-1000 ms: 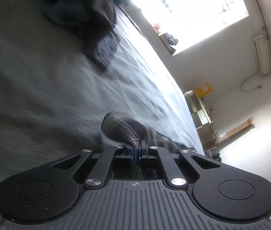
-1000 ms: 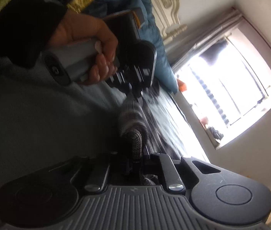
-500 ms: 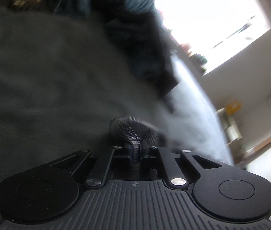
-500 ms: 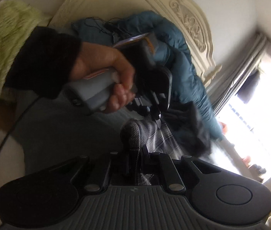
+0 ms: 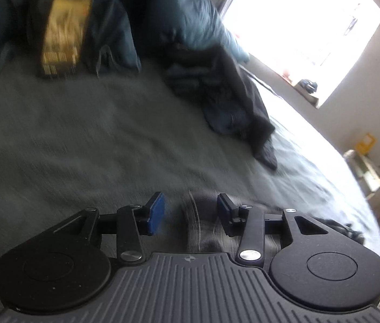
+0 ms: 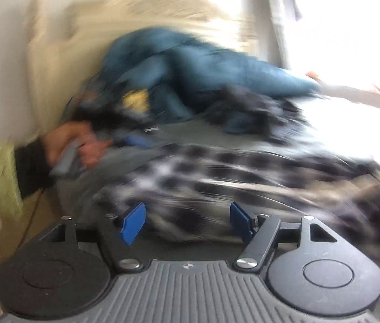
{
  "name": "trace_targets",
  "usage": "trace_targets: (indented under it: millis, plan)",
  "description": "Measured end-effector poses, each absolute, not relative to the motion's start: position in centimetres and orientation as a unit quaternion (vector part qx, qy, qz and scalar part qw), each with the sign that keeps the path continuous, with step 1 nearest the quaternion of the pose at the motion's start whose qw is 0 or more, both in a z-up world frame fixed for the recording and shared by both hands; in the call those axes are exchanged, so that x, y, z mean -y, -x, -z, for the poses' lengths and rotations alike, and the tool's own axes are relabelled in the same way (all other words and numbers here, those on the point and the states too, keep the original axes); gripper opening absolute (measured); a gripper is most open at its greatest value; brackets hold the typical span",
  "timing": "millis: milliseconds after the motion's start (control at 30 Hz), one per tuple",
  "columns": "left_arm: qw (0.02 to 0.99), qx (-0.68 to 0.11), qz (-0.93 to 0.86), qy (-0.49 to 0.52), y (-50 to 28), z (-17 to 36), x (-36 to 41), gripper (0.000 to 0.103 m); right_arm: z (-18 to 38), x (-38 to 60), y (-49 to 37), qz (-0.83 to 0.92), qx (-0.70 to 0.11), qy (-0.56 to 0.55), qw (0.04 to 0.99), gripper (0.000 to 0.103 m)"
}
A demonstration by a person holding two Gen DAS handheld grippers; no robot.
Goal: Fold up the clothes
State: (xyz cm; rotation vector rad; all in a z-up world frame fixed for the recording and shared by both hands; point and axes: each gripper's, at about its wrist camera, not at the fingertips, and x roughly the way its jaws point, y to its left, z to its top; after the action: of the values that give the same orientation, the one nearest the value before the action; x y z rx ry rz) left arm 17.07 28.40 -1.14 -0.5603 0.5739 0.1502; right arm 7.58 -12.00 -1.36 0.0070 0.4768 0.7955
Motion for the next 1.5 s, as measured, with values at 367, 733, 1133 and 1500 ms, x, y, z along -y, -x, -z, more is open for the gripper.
trace_targets:
  millis: [367, 733, 1133, 1500]
  plan:
    - [0.927, -0.323, 0.096, 0.166, -27.5, -3.6, -9.8, 0.054, 3.6, 26.1, -15.9, -0.189, -0.233, -0.185, 0.936, 0.074]
    - [0.882, -0.411, 0.205, 0.108, -36.5, 1.2, 5.5, 0.055, 7.0, 26.6, -24.5, -0.189, -0.306, -0.236, 0.903, 0.074]
    - [0.882, -0.416, 0.198, 0.098, -36.7, 2.9, 6.5, 0.056, 8.5, 25.4, -26.1, -0.183, -0.295, -0.228, 0.91, 0.026]
    - [0.877, -0.414, 0.211, 0.119, -38.9, 3.2, 9.6, 0.058, 8.2, 27.3, -25.7, -0.127, -0.239, -0.233, 0.934, 0.023]
